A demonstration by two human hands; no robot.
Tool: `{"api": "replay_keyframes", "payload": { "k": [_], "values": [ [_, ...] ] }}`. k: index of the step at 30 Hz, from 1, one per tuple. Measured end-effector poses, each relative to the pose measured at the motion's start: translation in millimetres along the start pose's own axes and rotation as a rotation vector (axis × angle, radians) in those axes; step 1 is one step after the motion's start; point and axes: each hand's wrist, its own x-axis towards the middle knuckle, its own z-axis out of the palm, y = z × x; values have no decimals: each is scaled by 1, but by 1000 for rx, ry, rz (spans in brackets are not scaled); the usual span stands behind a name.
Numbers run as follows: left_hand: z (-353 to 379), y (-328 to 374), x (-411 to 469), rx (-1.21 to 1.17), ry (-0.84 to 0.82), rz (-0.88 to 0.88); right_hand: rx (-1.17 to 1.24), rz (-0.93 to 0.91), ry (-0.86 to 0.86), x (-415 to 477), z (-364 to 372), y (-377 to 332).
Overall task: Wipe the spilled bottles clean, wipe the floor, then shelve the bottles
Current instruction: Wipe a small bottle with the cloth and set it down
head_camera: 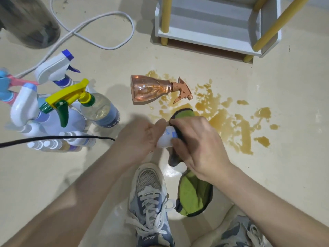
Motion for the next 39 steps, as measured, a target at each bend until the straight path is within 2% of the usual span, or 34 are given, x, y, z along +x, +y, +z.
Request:
{"api": "replay_keyframes", "payload": {
  "k": [1, 2, 5, 6, 7, 9, 10, 13, 14, 17, 21, 23, 25, 27, 29, 32, 34, 35, 36, 38, 39],
  "values": [
    [4, 3, -6, 97, 24, 68, 59, 78, 29, 4, 1, 5],
    [7, 6, -10, 198, 72, 156, 154, 235, 61, 11, 1, 7],
    [10, 11, -14, 304, 195, 309, 907, 1025, 218, 36, -6, -4],
    [13, 10, -13, 290, 236, 339, 1100, 1224, 303, 41, -7, -8],
    [17, 8, -13, 273, 273, 349, 1234, 1344, 413, 45, -5, -13],
    [27, 8, -15, 247, 321, 326, 1410, 1405, 622, 51, -1, -27],
    [33, 7, -17, 237, 333, 306, 1425, 1363, 653, 51, 2, -34],
    [43, 9, -18, 168, 346, 243, 1132, 1065, 496, 40, 12, -61],
    [42, 10, -16, 152, 330, 200, 1128, 1027, 463, 33, 17, -66],
    [39, 9, -12, 148, 238, 219, 1093, 993, 335, 20, 13, -72],
    [37, 4, -28, 414, 154, 384, 1062, 1023, 203, 16, -2, -31],
    [27, 8, -21, 231, 261, 354, 996, 942, 47, 14, -8, -16],
    [13, 6, -3, -4, 294, 317, 959, 839, -209, 9, -15, -10],
    [2, 2, 12, -52, 157, 323, 1007, 781, -372, 7, -25, -11],
    [4, -5, 21, 15, 59, 308, 1003, 729, -409, 10, -32, -11],
    [15, -8, 27, 32, 154, 166, 658, 516, -399, 5, -25, -6],
    [15, -11, 36, -39, 139, -89, 50, 207, -365, -7, -14, -6],
    [11, -12, 39, -83, 83, -206, -178, 74, -312, -12, -10, -7],
    [8, -12, 39, -124, 31, -286, -227, 34, -315, -13, -10, -10],
    [7, -11, 36, -124, 41, -268, -56, 106, -394, -12, -10, -9],
    [8, -8, 31, -88, 114, -188, 157, 203, -439, -10, -11, -4]
  ]
}}
